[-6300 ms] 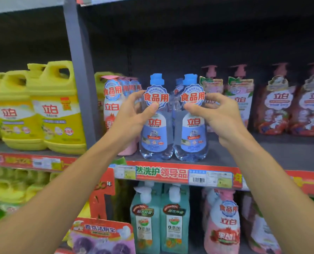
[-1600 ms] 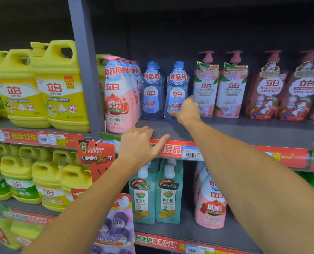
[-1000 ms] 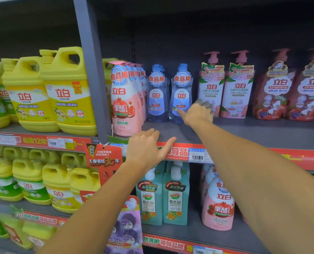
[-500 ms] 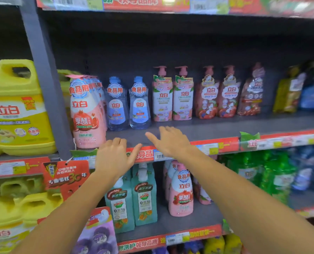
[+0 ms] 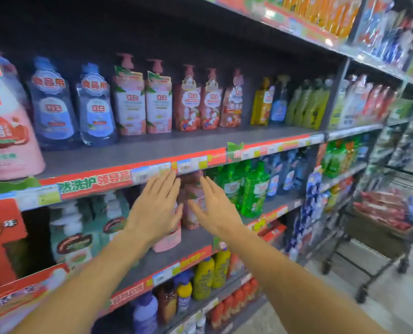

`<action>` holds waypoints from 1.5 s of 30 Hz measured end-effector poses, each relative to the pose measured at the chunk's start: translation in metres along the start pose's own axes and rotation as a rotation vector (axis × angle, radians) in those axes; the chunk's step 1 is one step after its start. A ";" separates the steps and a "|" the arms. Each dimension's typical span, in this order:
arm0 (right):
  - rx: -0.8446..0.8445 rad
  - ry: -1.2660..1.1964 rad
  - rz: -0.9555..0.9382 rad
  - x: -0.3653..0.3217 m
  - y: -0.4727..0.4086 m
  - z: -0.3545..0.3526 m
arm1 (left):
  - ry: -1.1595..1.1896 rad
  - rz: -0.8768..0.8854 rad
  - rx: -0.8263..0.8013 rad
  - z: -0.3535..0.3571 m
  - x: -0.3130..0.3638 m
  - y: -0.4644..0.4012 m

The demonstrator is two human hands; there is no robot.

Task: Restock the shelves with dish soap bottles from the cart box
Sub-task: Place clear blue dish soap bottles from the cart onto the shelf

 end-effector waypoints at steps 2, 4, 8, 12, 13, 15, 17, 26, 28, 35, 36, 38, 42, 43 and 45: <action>-0.100 0.064 0.086 0.041 0.026 -0.012 | 0.061 0.017 -0.092 0.019 0.043 -0.005; -0.156 0.086 0.184 0.082 0.056 -0.027 | 0.109 0.052 -0.224 0.037 0.089 -0.012; -0.178 0.118 0.385 0.171 0.121 -0.062 | 0.155 0.144 -0.396 0.064 0.185 -0.034; -0.159 0.192 0.556 0.265 0.192 -0.114 | 0.229 0.242 -0.460 0.077 0.304 -0.067; -0.138 0.210 0.583 0.288 0.209 -0.130 | 0.246 0.266 -0.451 0.082 0.336 -0.076; -0.119 0.205 0.654 0.332 0.244 -0.160 | 0.280 0.317 -0.456 0.092 0.402 -0.092; -0.093 0.207 0.729 0.375 0.277 -0.190 | 0.343 0.346 -0.461 0.102 0.467 -0.105; -0.076 0.261 0.942 0.528 0.387 -0.279 | 0.453 0.482 -0.495 0.126 0.706 -0.148; -0.080 0.254 0.961 0.557 0.402 -0.294 | 0.464 0.506 -0.509 0.135 0.749 -0.156; -0.085 0.237 1.013 0.679 0.439 -0.331 | 0.474 0.600 -0.577 0.196 0.887 -0.183; -0.095 0.235 1.020 0.700 0.443 -0.335 | 0.478 0.602 -0.584 0.209 0.908 -0.191; -0.096 0.245 1.040 0.749 0.448 -0.349 | 0.478 0.607 -0.585 0.233 0.952 -0.210; -0.091 0.220 1.045 0.842 0.446 -0.383 | 0.527 0.587 -0.625 0.274 1.033 -0.260; -0.107 0.211 1.047 0.863 0.443 -0.391 | 0.536 0.569 -0.637 0.283 1.050 -0.275; -0.114 0.200 1.035 0.904 0.438 -0.404 | 0.539 0.551 -0.654 0.300 1.082 -0.302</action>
Point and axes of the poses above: each hand's wrist, its own y-axis away from the middle knuckle, its own z-axis out of the palm, x = y × z, the point moved 4 cm from there along -y, towards the middle knuckle, and after that the axes turned 10 degrees about -z, right-handed, at the moved point
